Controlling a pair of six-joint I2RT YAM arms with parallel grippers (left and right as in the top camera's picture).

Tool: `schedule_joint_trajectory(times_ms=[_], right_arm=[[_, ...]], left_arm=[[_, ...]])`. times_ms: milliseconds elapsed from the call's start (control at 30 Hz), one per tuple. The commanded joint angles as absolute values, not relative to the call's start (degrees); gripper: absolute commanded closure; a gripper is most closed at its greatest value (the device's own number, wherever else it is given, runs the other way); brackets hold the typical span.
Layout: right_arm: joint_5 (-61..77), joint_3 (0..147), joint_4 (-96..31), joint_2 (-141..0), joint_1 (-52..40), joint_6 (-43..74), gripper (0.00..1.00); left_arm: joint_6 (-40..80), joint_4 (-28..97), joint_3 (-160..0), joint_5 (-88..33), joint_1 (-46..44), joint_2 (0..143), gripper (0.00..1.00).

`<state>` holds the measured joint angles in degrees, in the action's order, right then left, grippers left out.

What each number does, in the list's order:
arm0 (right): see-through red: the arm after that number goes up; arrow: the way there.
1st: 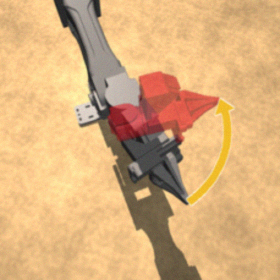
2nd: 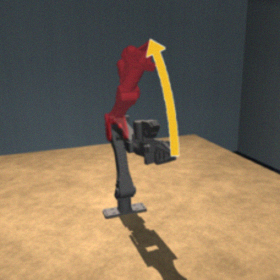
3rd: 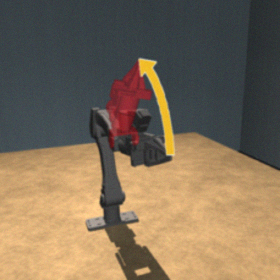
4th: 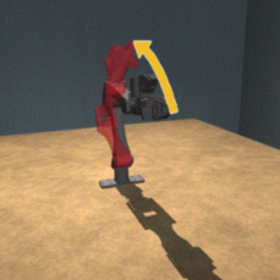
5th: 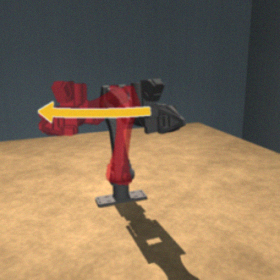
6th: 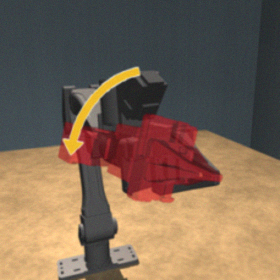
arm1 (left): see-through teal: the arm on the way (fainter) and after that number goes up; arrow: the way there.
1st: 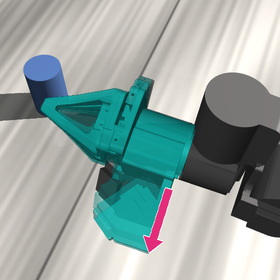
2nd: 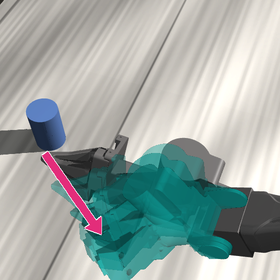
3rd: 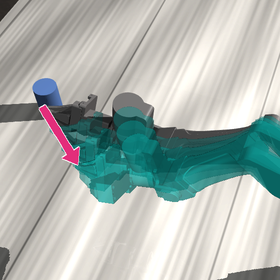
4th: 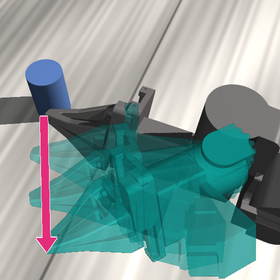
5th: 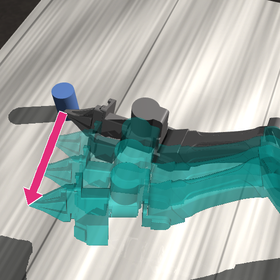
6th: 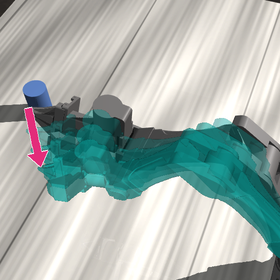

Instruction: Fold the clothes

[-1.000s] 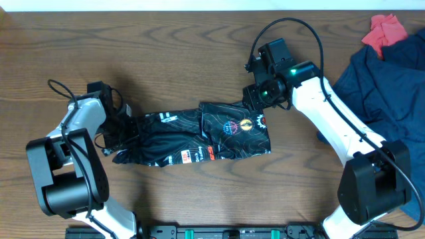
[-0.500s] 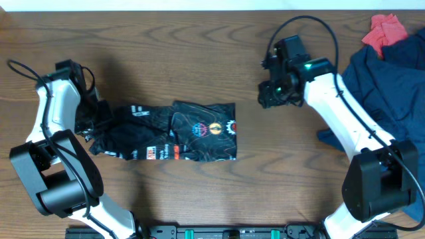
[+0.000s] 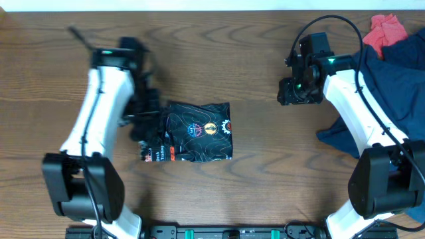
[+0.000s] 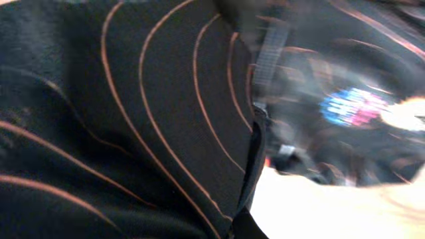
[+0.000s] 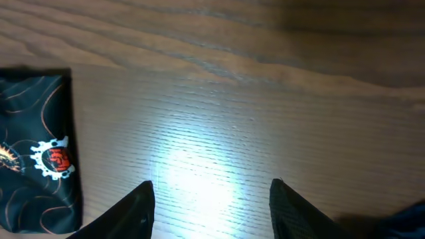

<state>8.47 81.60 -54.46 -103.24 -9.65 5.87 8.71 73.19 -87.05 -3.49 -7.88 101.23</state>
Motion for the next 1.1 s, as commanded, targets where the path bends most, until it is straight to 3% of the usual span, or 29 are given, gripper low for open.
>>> schedule_joint_trajectory(times_ms=[0,200,533,600,667,700,867,1067], right_arm=[[8.34,82.06,-54.72,-102.96,-9.28,6.33,0.46],[8.36,82.06,-55.31,-102.96,-9.28,6.31,0.46],[8.38,82.06,-56.14,-102.96,-9.39,6.11,0.46],[8.36,82.06,-56.14,-102.96,-9.39,6.09,0.46],[8.36,82.06,-56.16,-102.96,-9.39,6.09,0.45],[8.38,82.06,-56.16,-102.96,-9.39,6.09,0.45],[12.38,82.06,-55.90,-102.96,-9.45,4.99,0.45],[26.28,82.08,-54.85,-102.96,-11.33,-3.86,0.45]], left_arm=[[15.38,72.34,-87.94,-4.01,-14.48,101.25,0.94],[17.72,69.10,-87.83,-3.22,-23.64,103.70,0.93],[21.21,67.46,-87.70,-3.44,-27.77,106.52,0.89],[21.80,65.58,-87.70,-4.29,-28.82,106.52,0.83],[21.78,63.42,-87.70,-7.05,-29.93,106.52,0.57],[21.76,61.98,-87.70,-8.86,-30.72,106.52,0.48],[14.98,60.12,-88.47,-10.66,-31.86,104.36,0.45],[14.90,61.78,-89.01,-3.66,-22.48,93.01,0.44]])
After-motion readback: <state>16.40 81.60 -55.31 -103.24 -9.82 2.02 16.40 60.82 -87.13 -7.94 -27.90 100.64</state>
